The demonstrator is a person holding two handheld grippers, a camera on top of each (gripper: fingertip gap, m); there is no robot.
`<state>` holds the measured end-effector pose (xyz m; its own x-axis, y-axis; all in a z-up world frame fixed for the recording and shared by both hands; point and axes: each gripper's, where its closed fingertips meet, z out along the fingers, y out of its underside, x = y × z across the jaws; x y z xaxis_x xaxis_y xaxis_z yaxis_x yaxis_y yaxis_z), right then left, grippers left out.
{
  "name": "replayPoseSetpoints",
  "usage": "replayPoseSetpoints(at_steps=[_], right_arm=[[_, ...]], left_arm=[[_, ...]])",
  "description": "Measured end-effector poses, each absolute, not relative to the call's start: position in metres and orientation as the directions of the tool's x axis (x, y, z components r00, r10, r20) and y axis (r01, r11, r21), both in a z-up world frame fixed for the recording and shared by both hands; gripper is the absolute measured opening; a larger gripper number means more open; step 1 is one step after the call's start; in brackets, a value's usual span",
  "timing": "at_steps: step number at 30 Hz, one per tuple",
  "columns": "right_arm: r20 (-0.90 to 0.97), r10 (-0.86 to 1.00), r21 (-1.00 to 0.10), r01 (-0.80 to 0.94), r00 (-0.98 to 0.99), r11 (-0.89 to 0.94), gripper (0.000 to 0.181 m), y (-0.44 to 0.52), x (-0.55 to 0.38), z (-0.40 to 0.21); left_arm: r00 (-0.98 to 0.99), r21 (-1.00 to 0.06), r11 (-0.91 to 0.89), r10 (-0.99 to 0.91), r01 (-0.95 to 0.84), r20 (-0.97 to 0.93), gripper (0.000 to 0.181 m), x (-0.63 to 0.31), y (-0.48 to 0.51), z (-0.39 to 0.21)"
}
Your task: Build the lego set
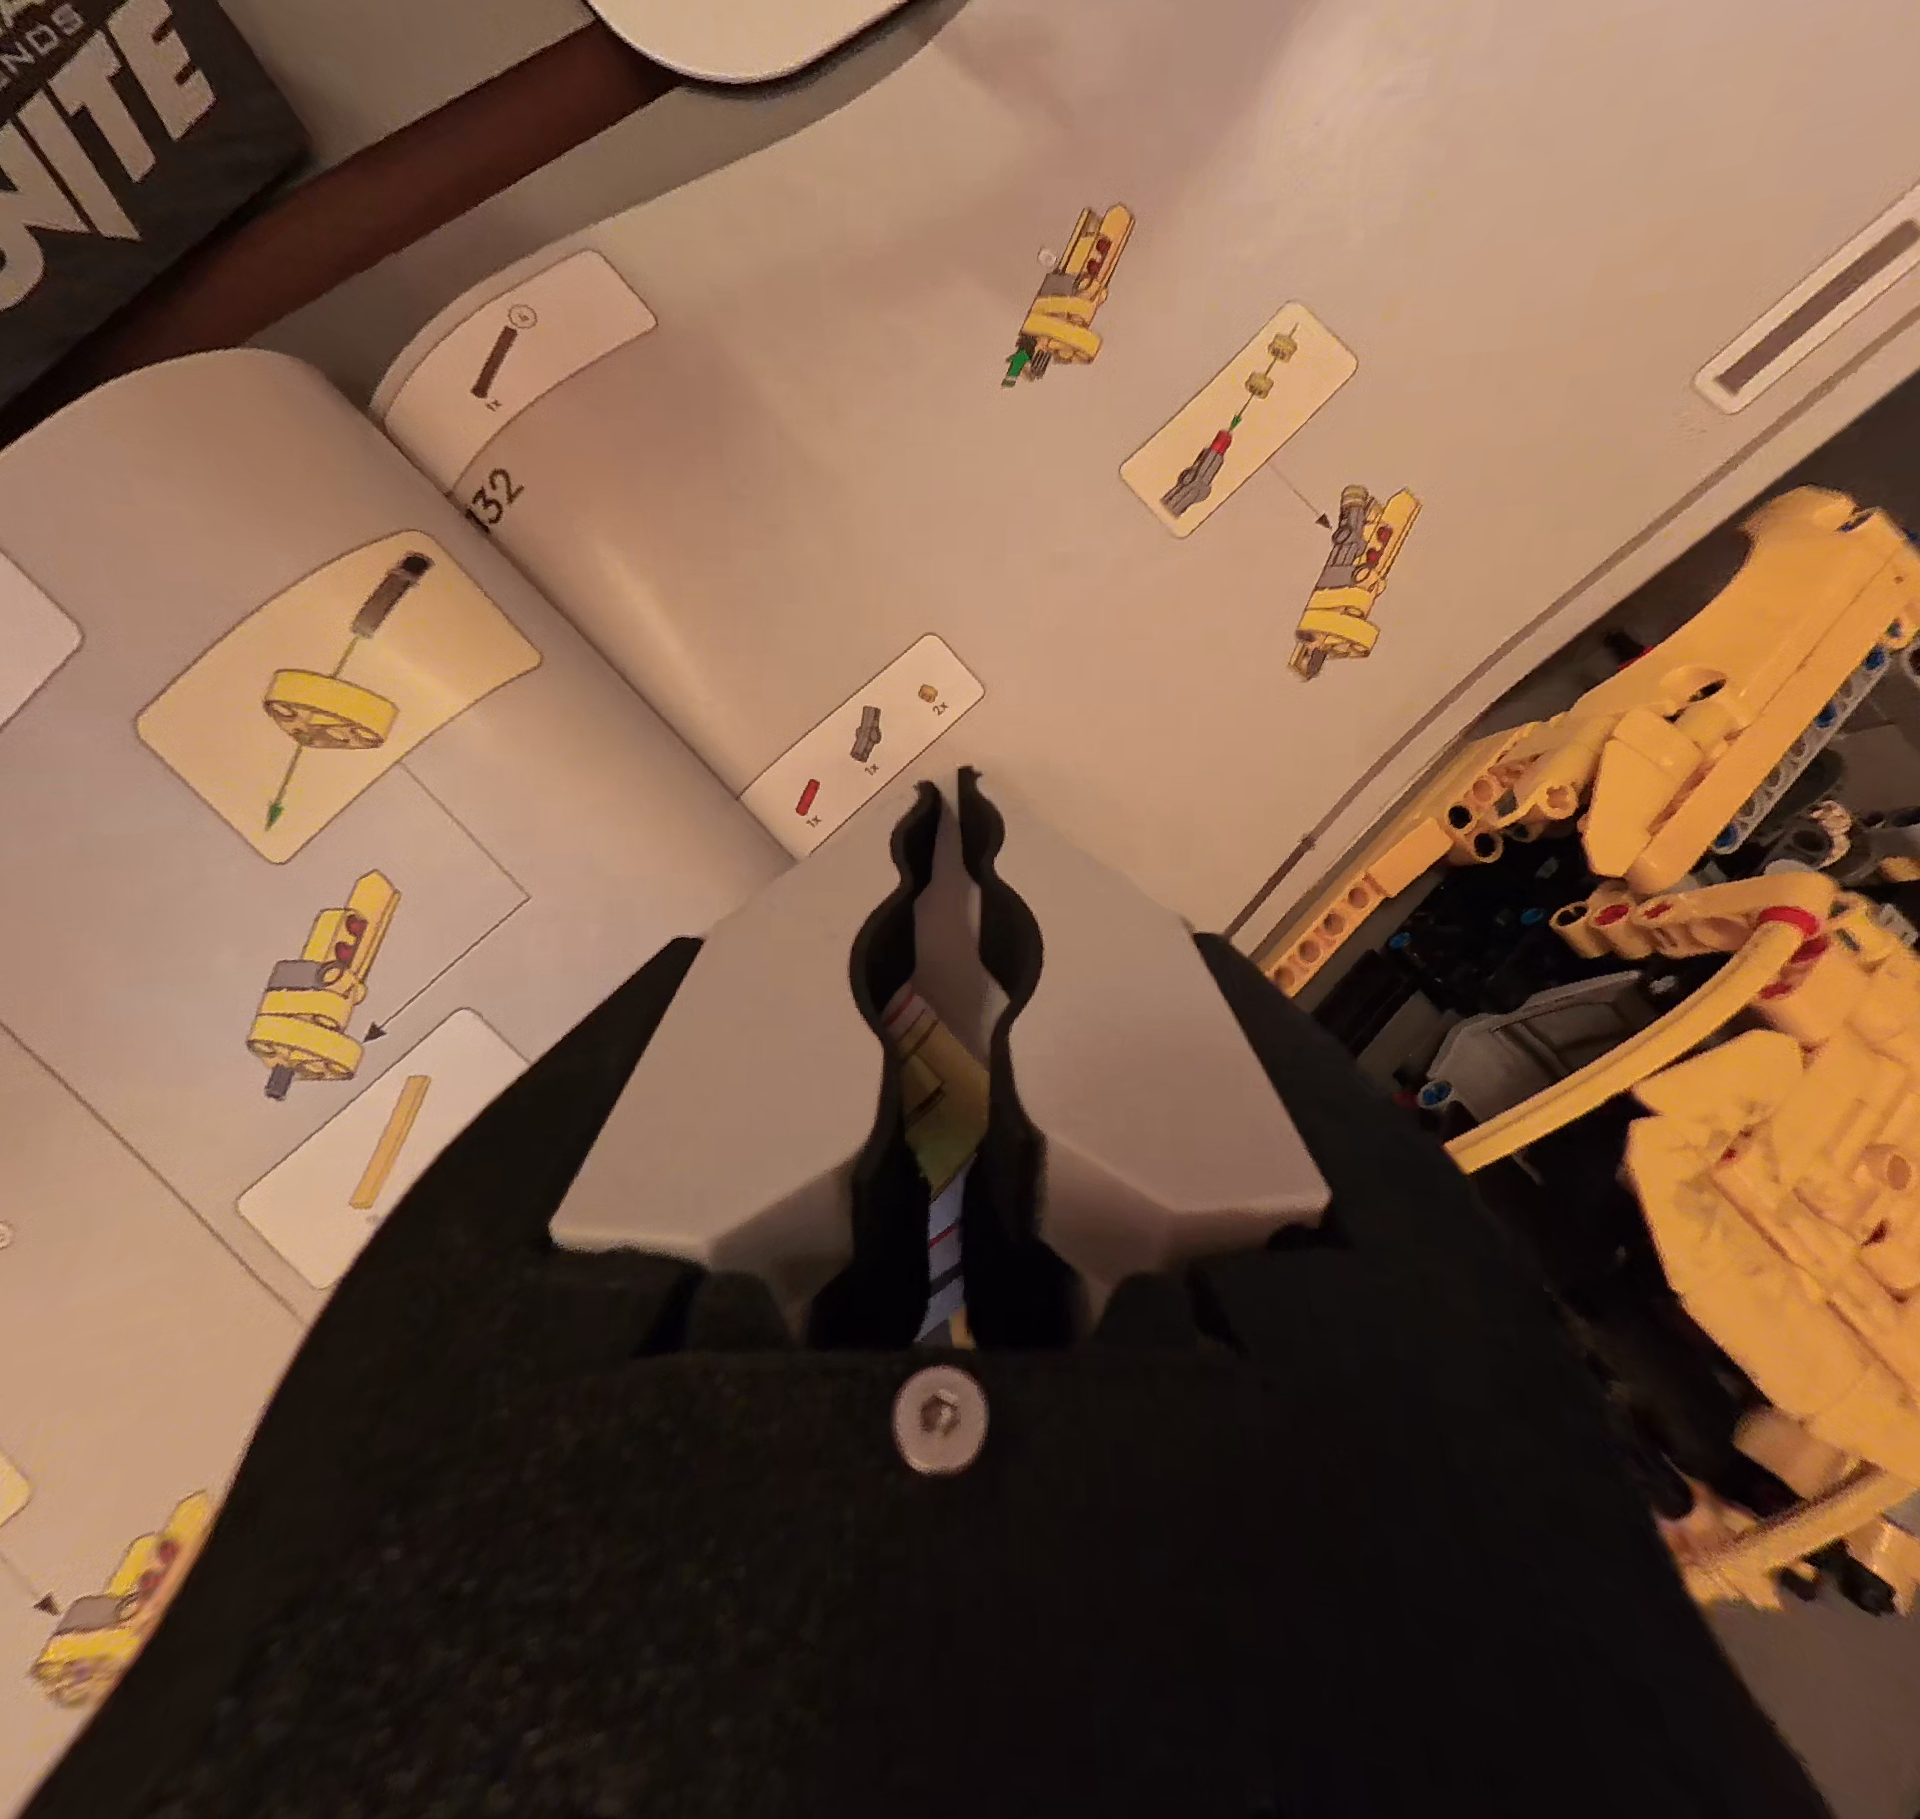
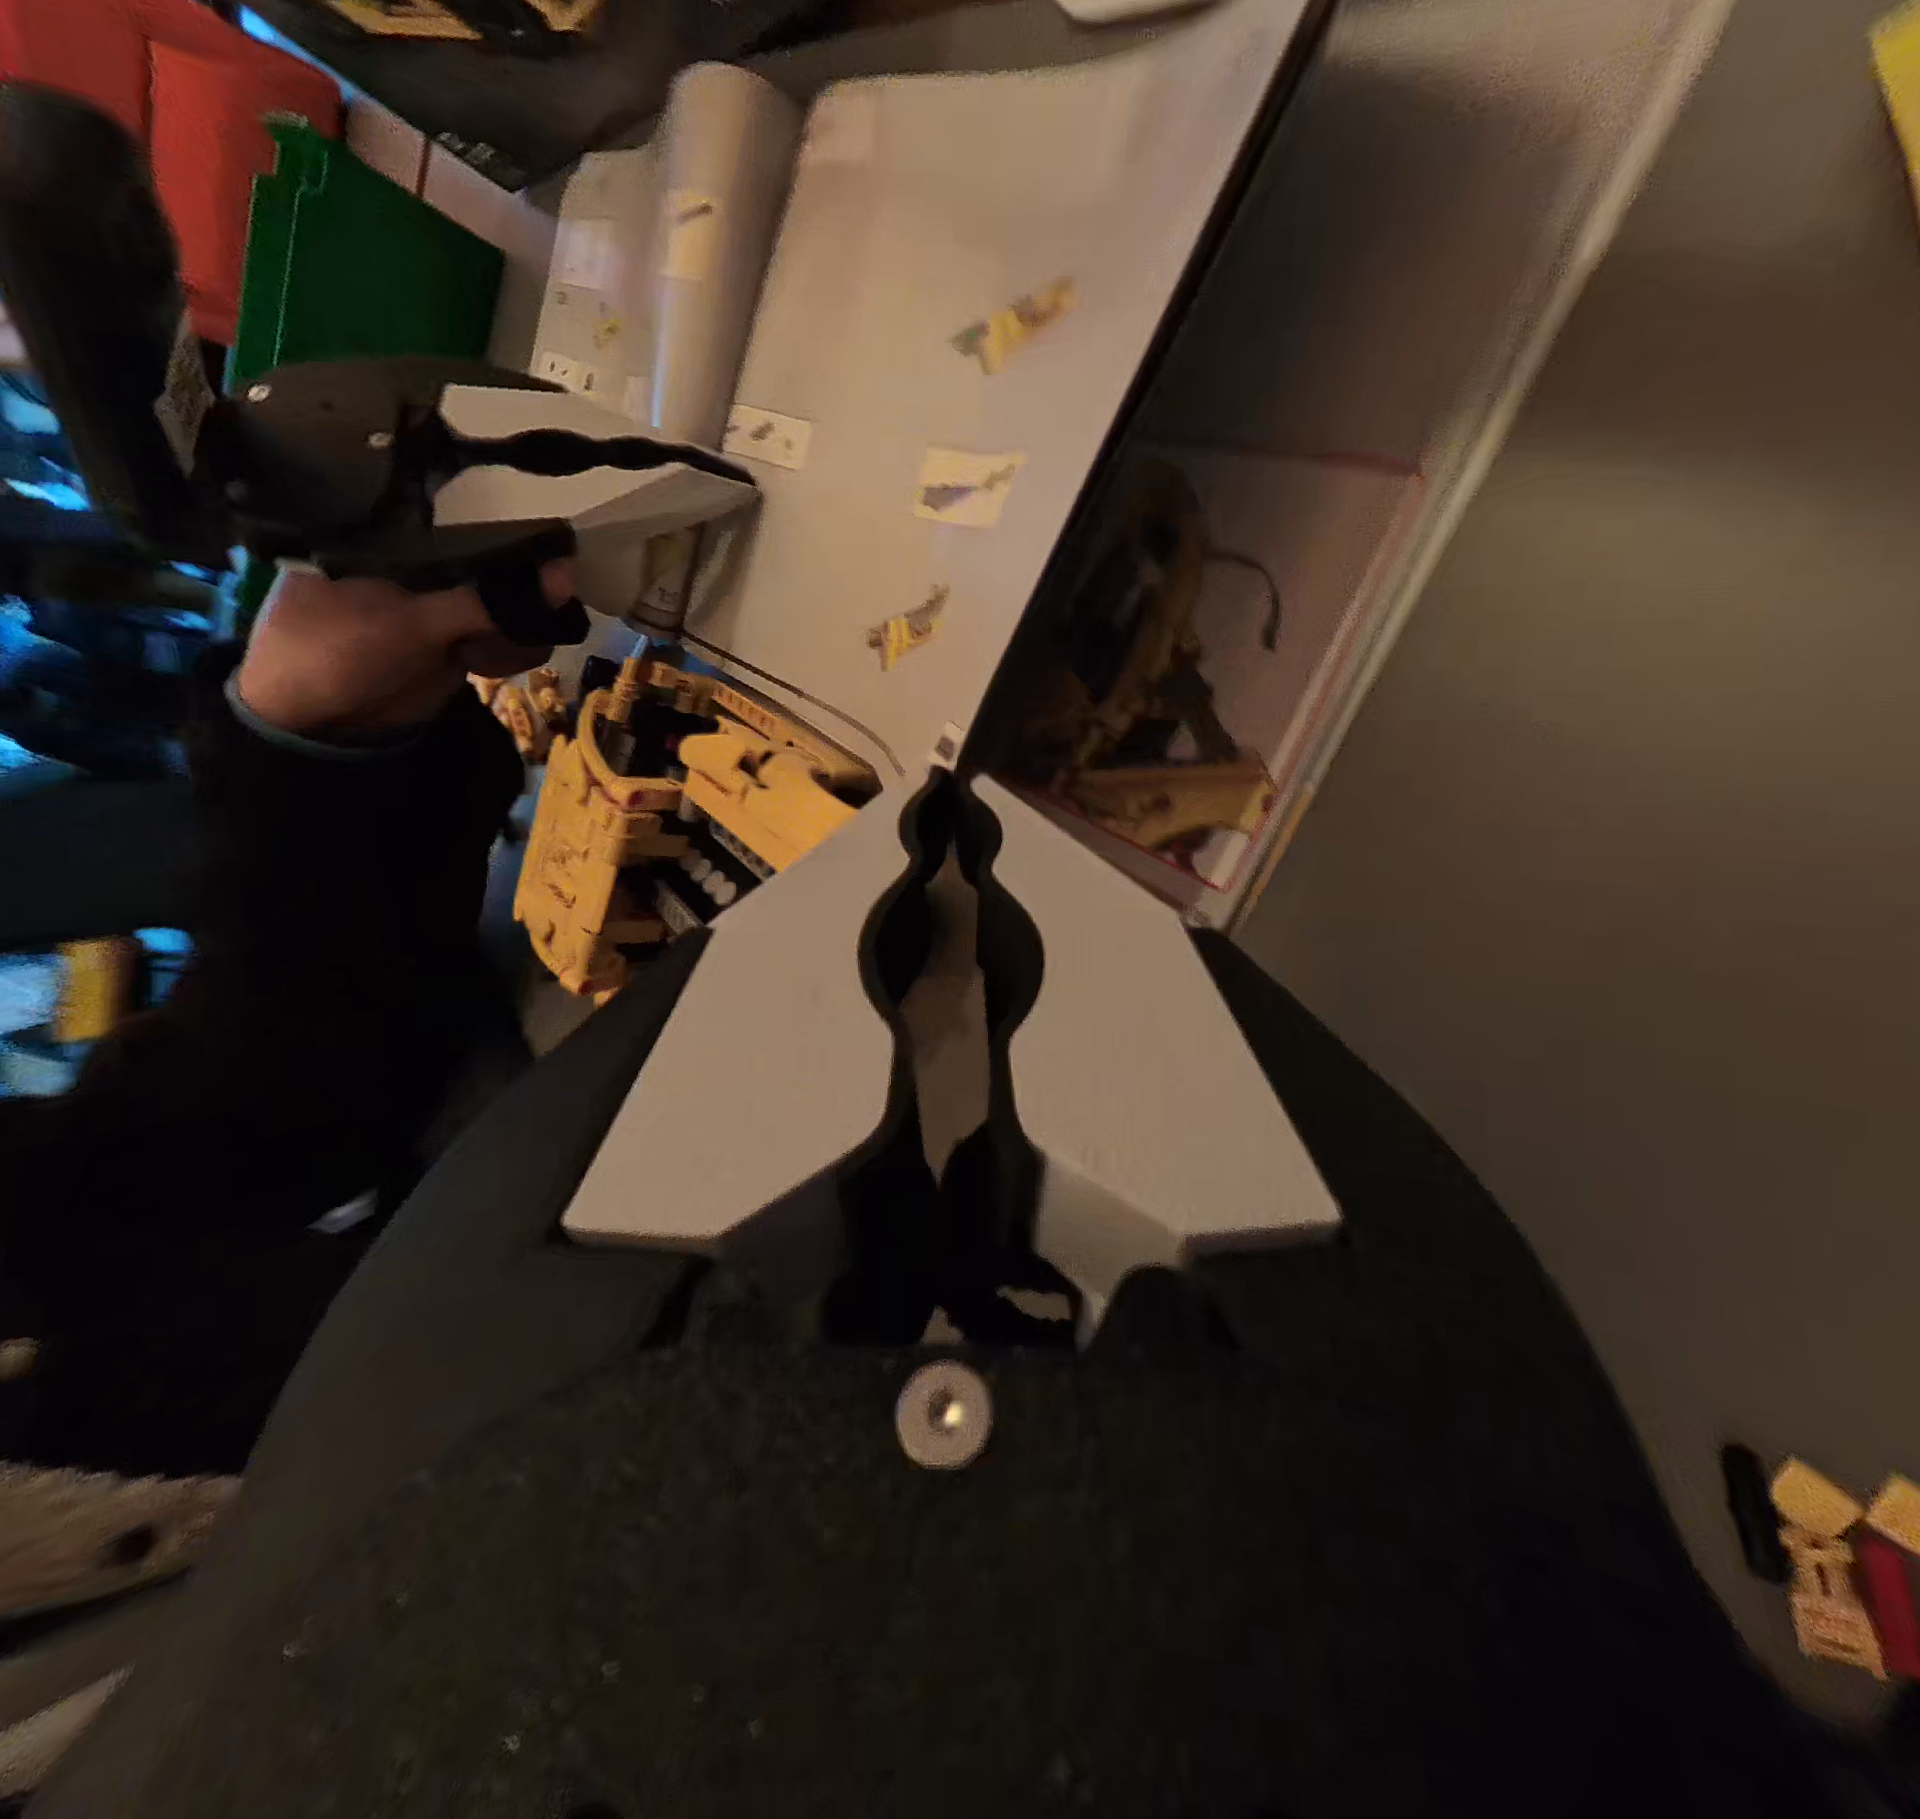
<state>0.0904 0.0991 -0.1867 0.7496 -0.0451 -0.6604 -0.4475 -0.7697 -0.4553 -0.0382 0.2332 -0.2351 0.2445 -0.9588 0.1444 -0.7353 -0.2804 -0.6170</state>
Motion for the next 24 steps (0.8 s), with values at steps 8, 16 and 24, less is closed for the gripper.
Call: replayPoseSetpoints(at_steps=[8,16,24], right_arm=[[-0.347,0.292,-0.756,-0.082,0.891,-0.65,0.0,0.149,0.008,-0.12],[0.071,0.442,-0.652,0.377,0.894,-0.658,0.0,0.18,-0.062,-0.148],[0.026,0.5,-0.615,0.408,0.865,-0.674,0.003,0.187,-0.079,-0.142]], left_arm=[[0.257,-0.624,-0.422,-0.905,-0.658,0.34,0.014,-0.035,0.232,-0.226],[-0.038,-0.586,-0.75,-0.606,-0.308,0.795,0.046,-0.037,0.232,-0.121],[-0.043,-0.562,-0.758,-0.583,-0.331,0.811,0.002,-0.047,0.237,-0.128]])
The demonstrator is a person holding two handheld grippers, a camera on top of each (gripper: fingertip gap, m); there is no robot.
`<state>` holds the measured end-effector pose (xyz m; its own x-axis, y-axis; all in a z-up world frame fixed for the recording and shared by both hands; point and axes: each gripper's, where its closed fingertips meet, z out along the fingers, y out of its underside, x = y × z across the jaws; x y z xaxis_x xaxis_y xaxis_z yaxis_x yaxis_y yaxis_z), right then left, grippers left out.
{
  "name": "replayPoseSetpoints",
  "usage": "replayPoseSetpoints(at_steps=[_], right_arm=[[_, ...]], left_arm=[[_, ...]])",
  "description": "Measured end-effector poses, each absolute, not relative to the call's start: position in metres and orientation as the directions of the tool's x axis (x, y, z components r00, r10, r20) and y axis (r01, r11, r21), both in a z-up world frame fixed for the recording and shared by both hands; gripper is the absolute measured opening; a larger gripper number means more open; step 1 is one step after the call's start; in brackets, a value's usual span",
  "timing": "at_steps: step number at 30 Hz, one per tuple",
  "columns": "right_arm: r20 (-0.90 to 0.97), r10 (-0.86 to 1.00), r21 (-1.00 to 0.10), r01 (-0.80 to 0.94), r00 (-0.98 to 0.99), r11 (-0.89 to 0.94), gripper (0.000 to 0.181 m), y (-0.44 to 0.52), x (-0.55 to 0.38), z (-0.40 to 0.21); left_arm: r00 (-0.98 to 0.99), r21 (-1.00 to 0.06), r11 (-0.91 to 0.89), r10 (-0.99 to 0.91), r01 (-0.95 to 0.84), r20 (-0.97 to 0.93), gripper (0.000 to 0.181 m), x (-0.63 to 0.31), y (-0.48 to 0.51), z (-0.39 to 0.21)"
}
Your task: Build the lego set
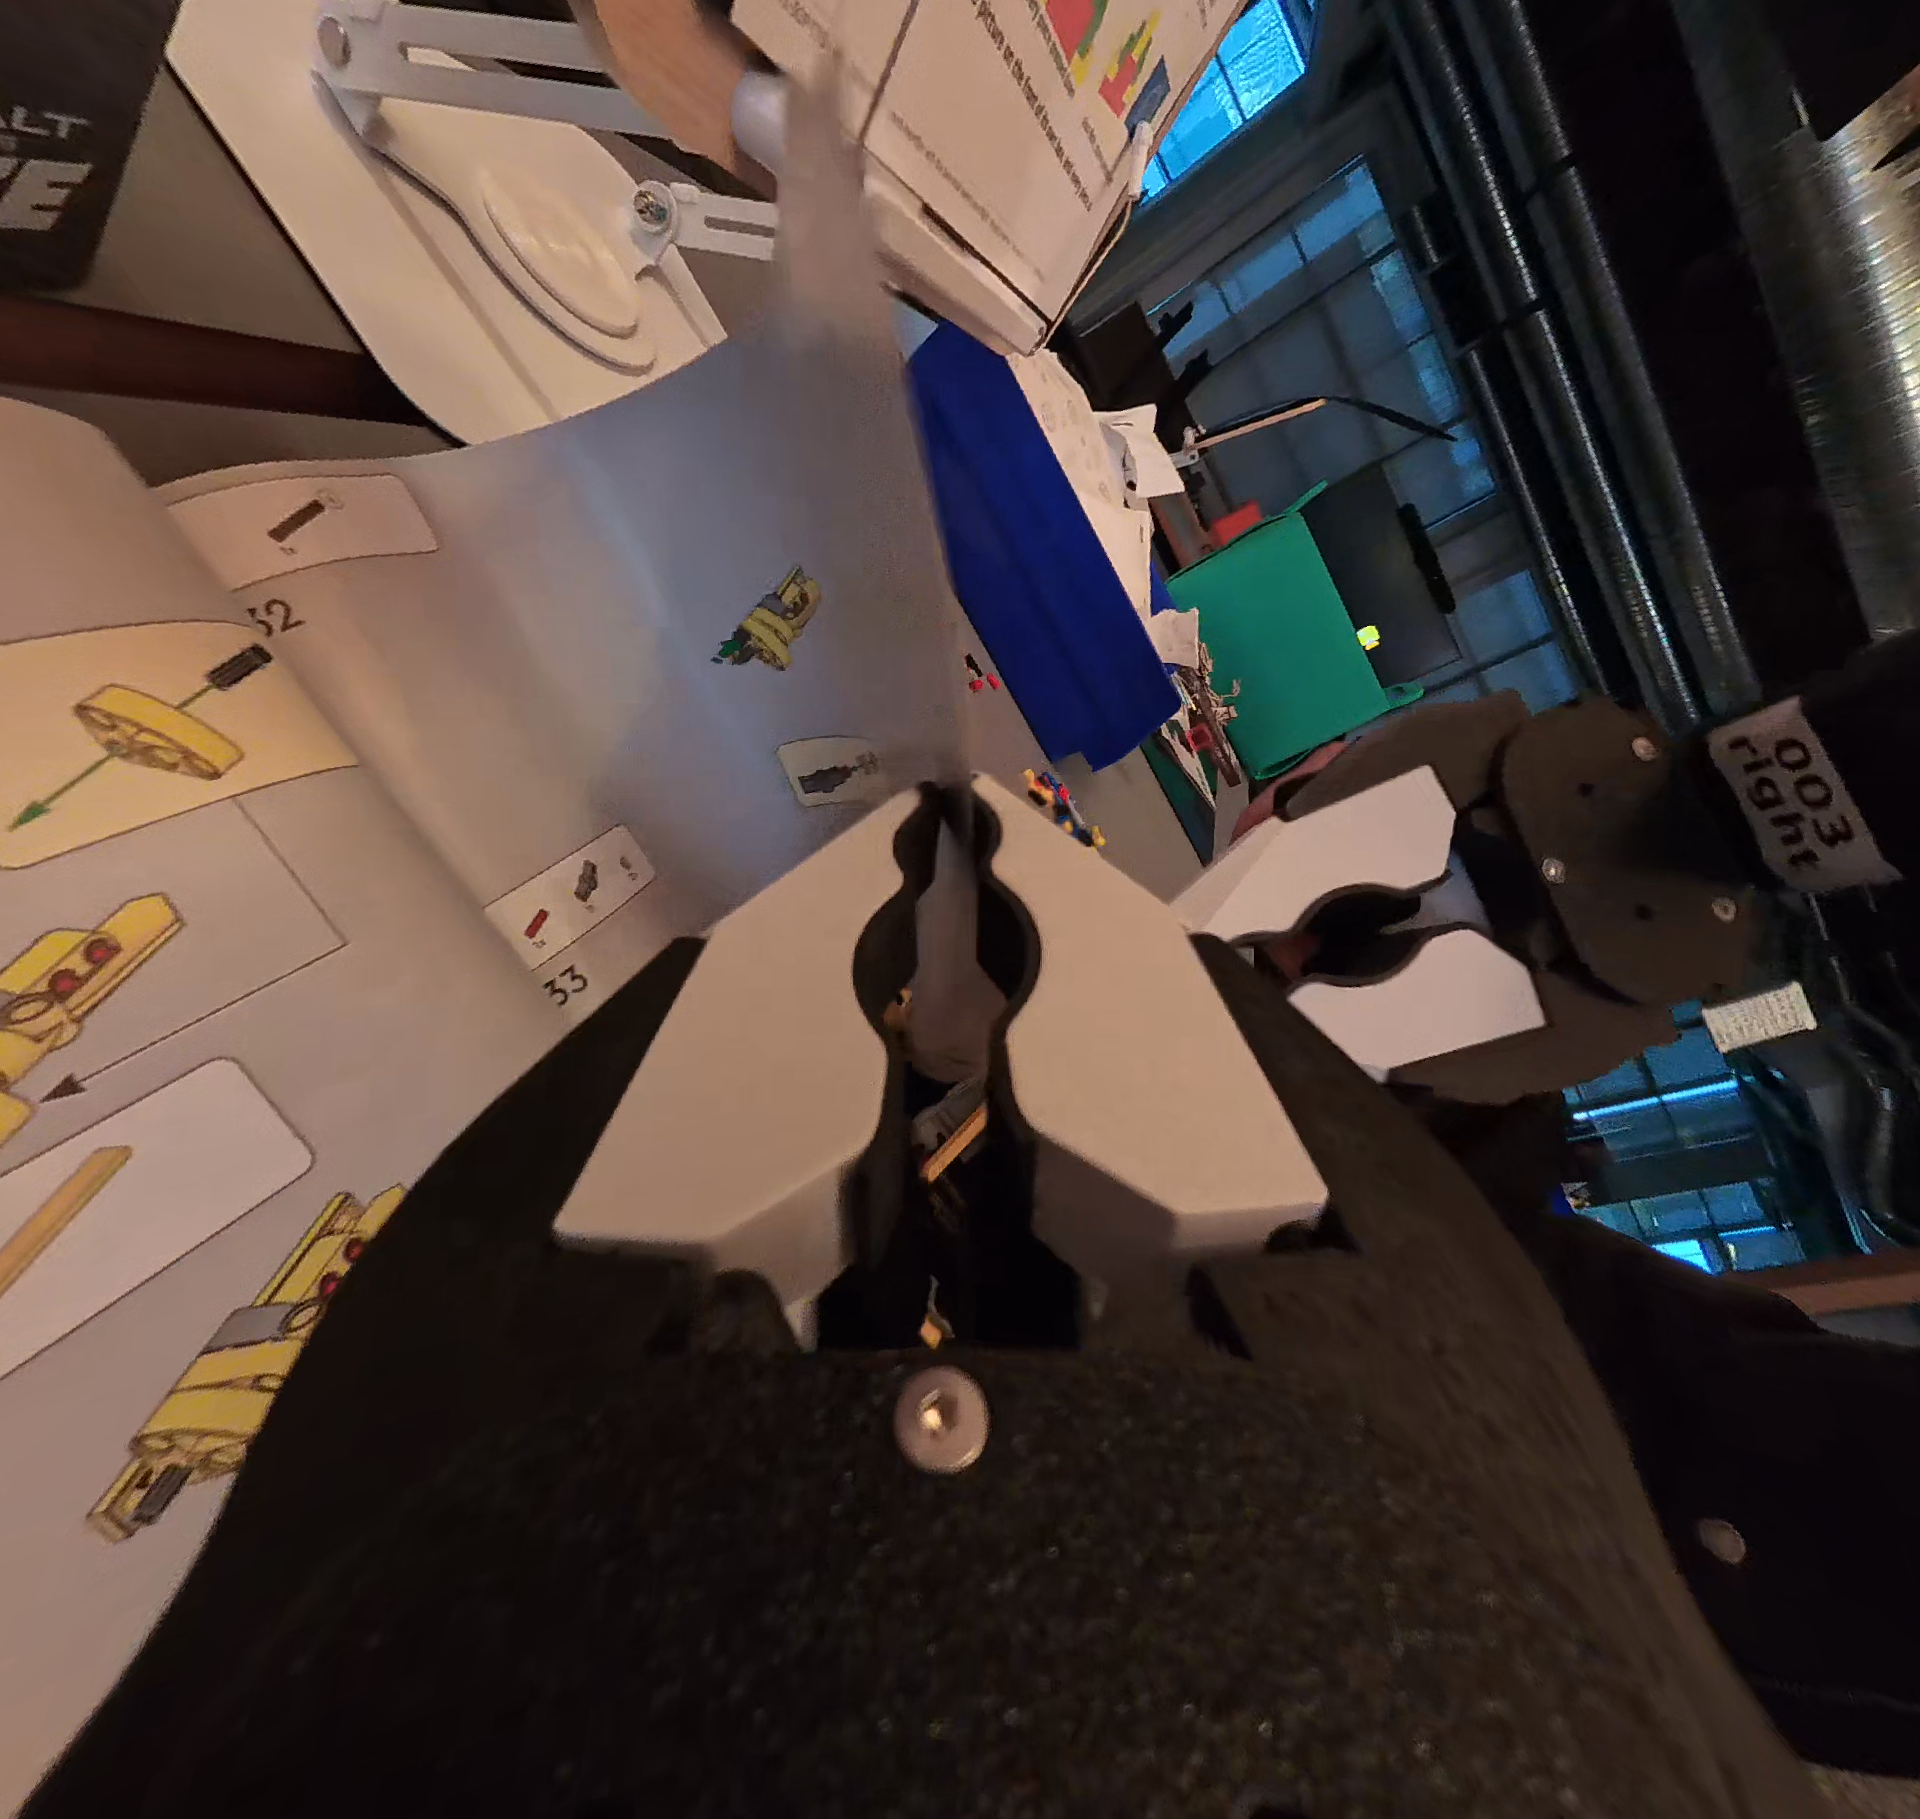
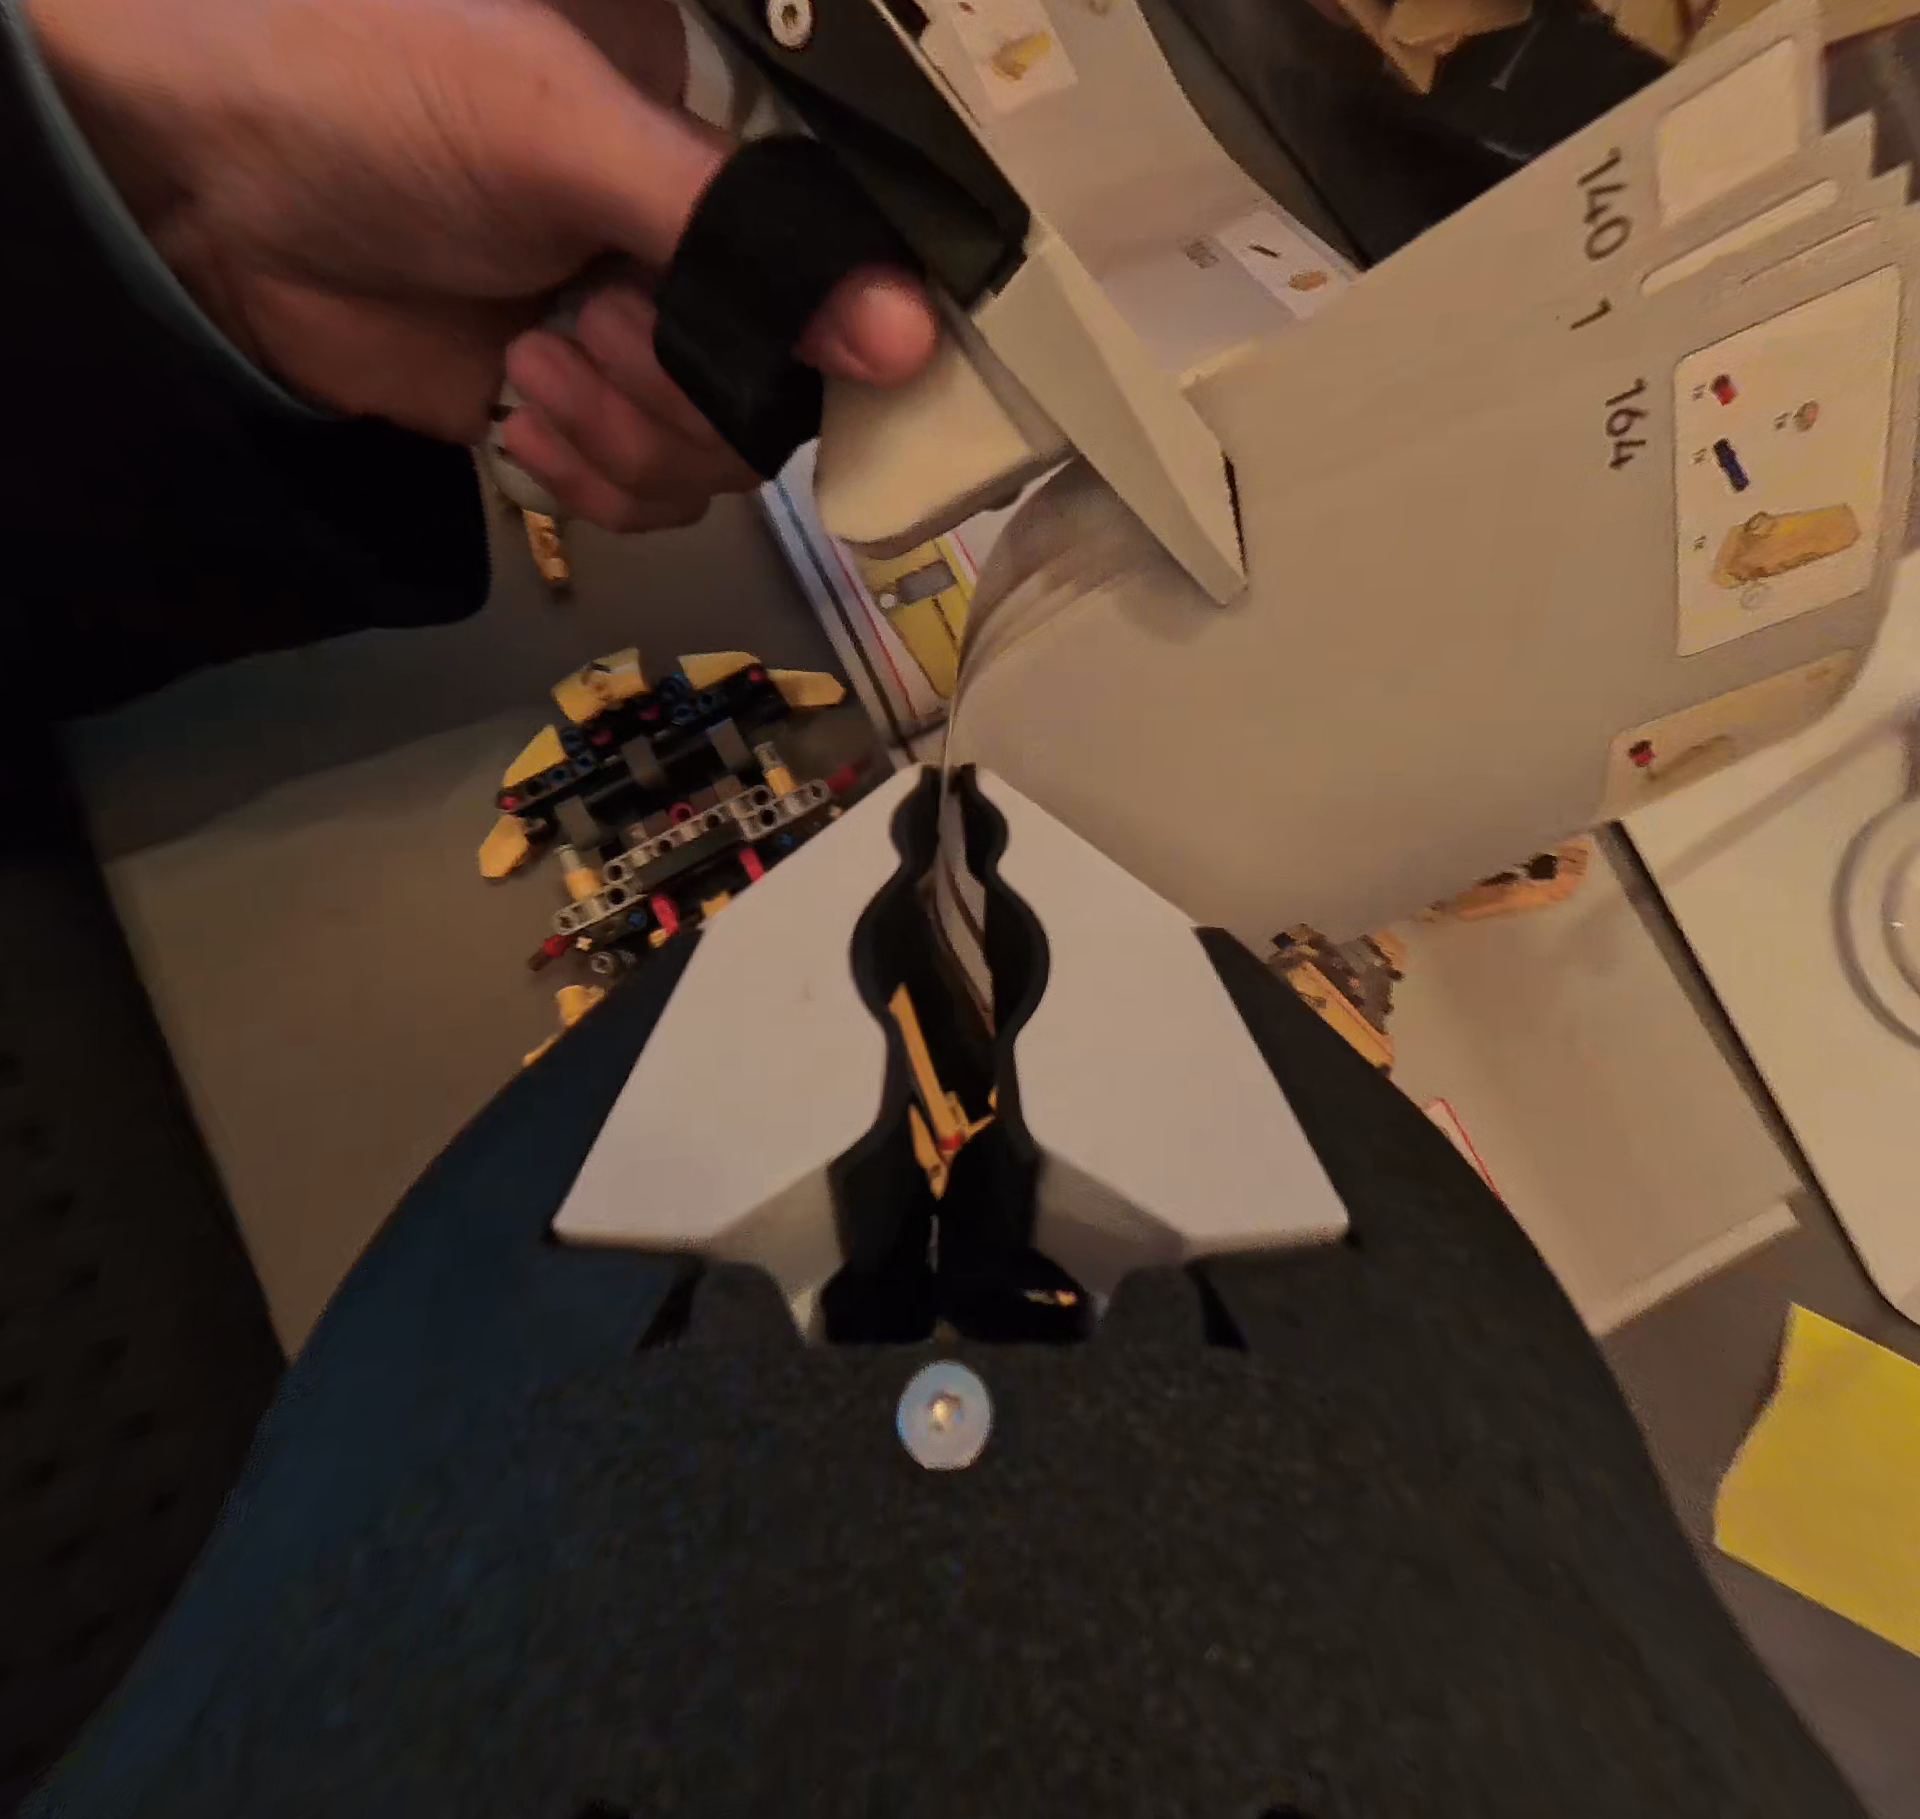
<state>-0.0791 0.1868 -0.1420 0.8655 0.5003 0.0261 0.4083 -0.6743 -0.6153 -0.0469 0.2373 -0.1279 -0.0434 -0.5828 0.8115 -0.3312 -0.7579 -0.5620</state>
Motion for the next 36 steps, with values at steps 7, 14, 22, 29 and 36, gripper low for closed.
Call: replayPoseSetpoints(at_steps=[7,14,22,29,36], right_arm=[[-0.265,0.343,-0.816,-0.02,0.901,-0.578,0.098,0.21,-0.031,-0.119],[-0.328,0.239,-0.726,-0.082,0.914,-0.682,0.13,0.229,-0.033,-0.169],[-0.413,0.202,-0.707,-0.172,0.888,-0.686,0.106,0.218,-0.013,-0.165],[-0.387,0.149,-0.695,-0.182,0.91,-0.695,0.09,0.202,0.022,-0.171],[-0.421,0.136,-0.688,-0.218,0.897,-0.692,0.086,0.19,0.037,-0.167]], left_arm=[[-0.128,-0.53,-0.789,-0.518,-0.309,0.846,0.0,-0.048,0.237,-0.125],[-0.265,-0.459,-0.829,-0.387,-0.32,0.883,0.0,-0.038,0.216,-0.109],[-0.25,-0.521,-0.772,-0.458,-0.363,0.853,0.003,-0.037,0.206,-0.111],[-0.229,-0.537,-0.756,-0.486,-0.375,0.844,0.0,-0.041,0.21,-0.116],[-0.182,-0.541,-0.762,-0.511,-0.355,0.84,0.0,-0.045,0.222,-0.121]])
